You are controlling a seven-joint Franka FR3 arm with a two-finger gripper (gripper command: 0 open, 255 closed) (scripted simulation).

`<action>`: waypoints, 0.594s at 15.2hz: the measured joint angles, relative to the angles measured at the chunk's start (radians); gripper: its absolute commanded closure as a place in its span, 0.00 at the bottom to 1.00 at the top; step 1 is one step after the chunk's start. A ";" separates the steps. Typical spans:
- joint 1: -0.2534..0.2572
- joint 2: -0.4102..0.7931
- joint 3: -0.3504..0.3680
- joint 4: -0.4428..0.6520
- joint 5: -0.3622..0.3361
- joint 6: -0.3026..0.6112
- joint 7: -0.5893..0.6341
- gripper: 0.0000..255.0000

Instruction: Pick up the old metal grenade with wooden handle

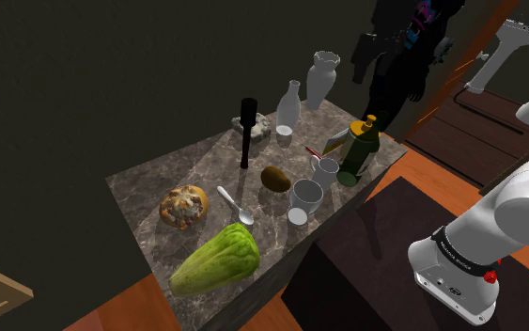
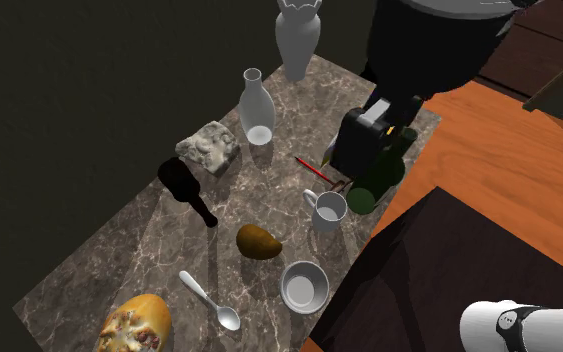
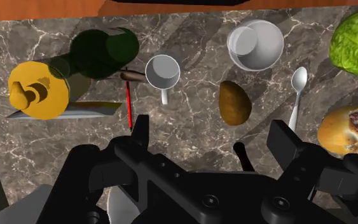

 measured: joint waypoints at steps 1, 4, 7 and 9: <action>-0.001 0.035 0.005 0.014 -0.002 0.021 0.004 0.00; 0.005 0.139 0.034 0.066 -0.005 0.073 0.038 0.00; 0.006 0.244 0.050 0.125 -0.019 0.118 0.056 0.00; 0.013 0.331 0.069 0.189 -0.032 0.141 0.085 0.00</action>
